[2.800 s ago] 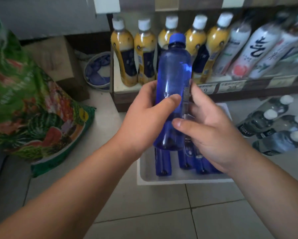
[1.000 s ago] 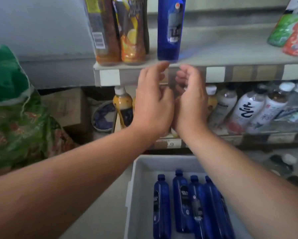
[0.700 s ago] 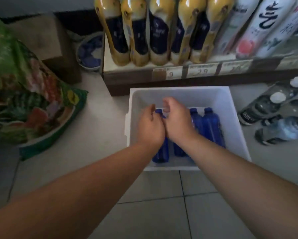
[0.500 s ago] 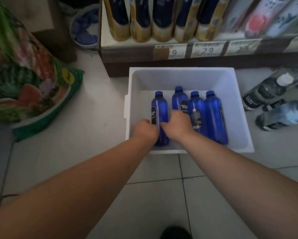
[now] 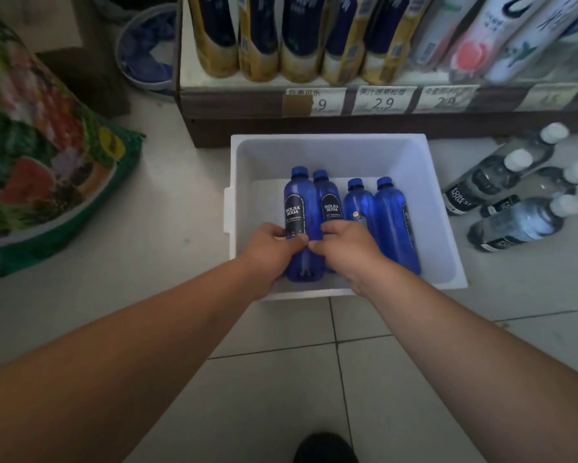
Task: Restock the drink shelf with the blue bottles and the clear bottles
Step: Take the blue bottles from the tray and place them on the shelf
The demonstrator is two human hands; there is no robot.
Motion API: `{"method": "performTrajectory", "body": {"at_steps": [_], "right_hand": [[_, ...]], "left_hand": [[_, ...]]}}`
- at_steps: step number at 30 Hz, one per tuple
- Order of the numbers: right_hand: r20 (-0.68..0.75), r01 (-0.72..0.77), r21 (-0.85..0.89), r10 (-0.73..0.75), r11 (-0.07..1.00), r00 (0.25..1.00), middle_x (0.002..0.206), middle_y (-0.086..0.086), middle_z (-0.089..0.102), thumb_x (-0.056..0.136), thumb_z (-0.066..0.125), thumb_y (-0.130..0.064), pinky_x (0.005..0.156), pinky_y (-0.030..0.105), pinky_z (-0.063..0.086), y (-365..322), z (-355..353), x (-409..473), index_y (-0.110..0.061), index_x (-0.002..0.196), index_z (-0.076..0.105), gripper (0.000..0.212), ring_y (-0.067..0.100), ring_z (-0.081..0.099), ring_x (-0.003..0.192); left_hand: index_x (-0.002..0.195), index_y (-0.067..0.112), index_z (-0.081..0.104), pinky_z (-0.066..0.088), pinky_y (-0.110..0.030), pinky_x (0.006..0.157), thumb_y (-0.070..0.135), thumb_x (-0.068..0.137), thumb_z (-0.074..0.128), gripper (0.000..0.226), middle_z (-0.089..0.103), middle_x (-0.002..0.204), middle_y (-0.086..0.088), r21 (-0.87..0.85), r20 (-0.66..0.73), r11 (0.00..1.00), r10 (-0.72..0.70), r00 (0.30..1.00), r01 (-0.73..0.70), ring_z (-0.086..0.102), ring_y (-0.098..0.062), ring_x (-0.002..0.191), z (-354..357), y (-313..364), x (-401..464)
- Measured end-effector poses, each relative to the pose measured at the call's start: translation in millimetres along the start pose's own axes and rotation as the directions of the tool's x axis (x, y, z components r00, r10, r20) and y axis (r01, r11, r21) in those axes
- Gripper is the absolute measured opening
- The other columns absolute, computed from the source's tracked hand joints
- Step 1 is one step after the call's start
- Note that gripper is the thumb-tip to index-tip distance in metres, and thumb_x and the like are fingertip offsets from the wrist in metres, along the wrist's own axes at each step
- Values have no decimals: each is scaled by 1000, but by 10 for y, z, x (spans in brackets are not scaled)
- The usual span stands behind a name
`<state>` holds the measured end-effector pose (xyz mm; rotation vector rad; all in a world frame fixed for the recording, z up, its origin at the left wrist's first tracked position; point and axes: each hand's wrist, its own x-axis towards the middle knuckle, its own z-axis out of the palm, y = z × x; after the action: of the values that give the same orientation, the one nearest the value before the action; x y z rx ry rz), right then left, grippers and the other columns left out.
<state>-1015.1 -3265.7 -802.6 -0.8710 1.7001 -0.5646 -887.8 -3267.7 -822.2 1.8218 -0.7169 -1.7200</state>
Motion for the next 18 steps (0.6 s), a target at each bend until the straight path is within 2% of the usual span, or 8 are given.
{"method": "performTrajectory", "body": {"at_steps": [2,3,5,8,11,13,16,18], "right_hand": [[56,41,148,-50,988,997,105,3,75,89,64,6,72,20,58,-9,-93,-79,-16,112,64,32,10,71,87],[56,60,193,-72,979,996,104,-1,75,89,63,8,70,17,57,-15,-141,-124,-16,120,62,40,8,72,88],[41,104,253,-118,962,992,110,-1,76,87,63,10,76,20,58,-32,-231,-195,-13,128,60,48,11,74,97],[31,196,286,-213,938,977,110,0,78,86,61,15,82,23,57,-181,-343,-346,-14,123,63,47,14,74,102],[3,290,344,-310,893,951,113,4,77,86,58,20,83,21,57,-498,-425,-602,-10,125,62,49,15,73,104],[-11,353,370,-376,859,926,115,6,76,87,56,21,83,21,57,-746,-479,-794,-7,126,62,49,16,73,106],[-19,438,380,-466,815,884,116,5,76,86,55,24,89,25,57,-1164,-597,-1100,-11,124,63,53,16,72,109],[-27,491,345,-515,800,857,115,1,76,81,59,26,87,24,57,-1487,-706,-1298,-15,119,64,57,14,72,109]], "left_hand": [[95,14,49,56,-59,85,24,72,80,40,65,111,-21,21,-10,996,85,996,-85,69,-39,101,40,87,-90],[92,18,47,56,-58,85,28,66,80,43,65,109,-18,47,-16,991,124,992,-123,69,-37,100,60,144,-137],[92,20,47,57,-55,86,29,64,82,45,66,108,-12,74,-1,978,194,981,-194,70,-32,98,76,277,-266],[99,16,49,58,-49,87,15,74,84,43,65,109,-5,69,20,960,270,963,-271,70,-26,96,49,503,-472],[114,11,52,59,-43,87,6,73,84,52,68,111,-7,17,60,933,357,932,-359,72,-22,94,-38,848,-724],[127,12,53,59,-42,89,4,72,84,64,71,112,-7,3,126,905,421,898,-424,72,-21,96,-116,1132,-927],[113,22,67,59,-43,89,6,69,86,51,77,100,0,45,218,820,549,807,-571,74,-19,94,-254,1575,-1245],[114,21,68,58,-43,89,10,68,86,51,78,100,2,56,253,767,609,752,-639,74,-16,93,-295,1870,-1453]]}}
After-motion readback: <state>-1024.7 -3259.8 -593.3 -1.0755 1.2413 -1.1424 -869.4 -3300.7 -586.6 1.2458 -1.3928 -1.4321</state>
